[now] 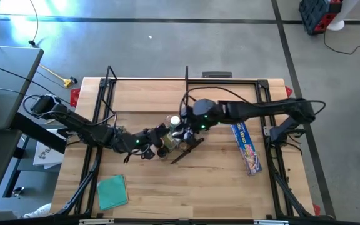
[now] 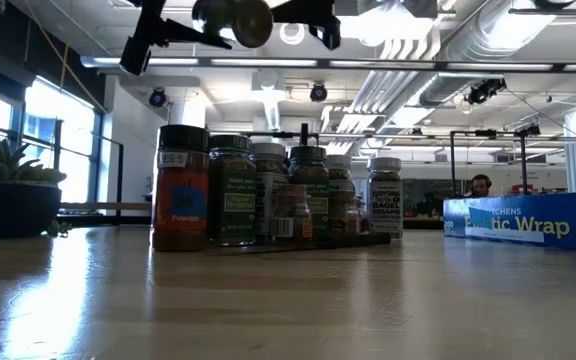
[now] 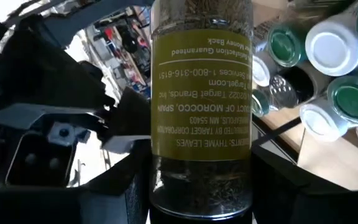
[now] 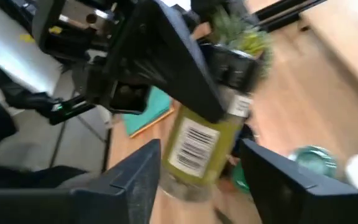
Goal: Shelf spices
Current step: Put the black lid seasoning bottle on the shelf
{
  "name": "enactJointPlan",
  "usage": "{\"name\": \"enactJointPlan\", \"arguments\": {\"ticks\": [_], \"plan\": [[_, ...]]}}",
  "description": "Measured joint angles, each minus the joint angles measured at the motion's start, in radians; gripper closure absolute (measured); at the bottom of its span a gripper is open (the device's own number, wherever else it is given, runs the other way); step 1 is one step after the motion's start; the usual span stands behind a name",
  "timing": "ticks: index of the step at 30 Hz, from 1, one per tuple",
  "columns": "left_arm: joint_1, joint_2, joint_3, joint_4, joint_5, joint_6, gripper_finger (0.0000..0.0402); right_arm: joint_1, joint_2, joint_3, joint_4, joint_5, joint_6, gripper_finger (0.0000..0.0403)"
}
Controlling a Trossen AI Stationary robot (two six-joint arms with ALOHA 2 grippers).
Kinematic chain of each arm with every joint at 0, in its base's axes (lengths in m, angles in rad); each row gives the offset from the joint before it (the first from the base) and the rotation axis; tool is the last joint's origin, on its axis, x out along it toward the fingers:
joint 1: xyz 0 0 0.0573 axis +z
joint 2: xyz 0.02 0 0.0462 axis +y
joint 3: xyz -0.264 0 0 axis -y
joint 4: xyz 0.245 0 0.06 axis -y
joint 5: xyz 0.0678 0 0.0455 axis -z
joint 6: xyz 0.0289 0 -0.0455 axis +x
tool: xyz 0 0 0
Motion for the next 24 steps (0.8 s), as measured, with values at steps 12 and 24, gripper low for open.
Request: {"name": "enactJointPlan", "arguments": {"ticks": [12,24], "plan": [[-0.013,-0.004,0.013,0.023,-0.005,-0.007,0.0206,0.000,0.143,0.084,0.024,-0.097,0.176,0.0162],[-0.003,-0.004,0.013,0.015,-0.005,-0.095,0.0178,-0.003,0.149,0.084,0.019,-0.104,0.204,0.0188]]}}
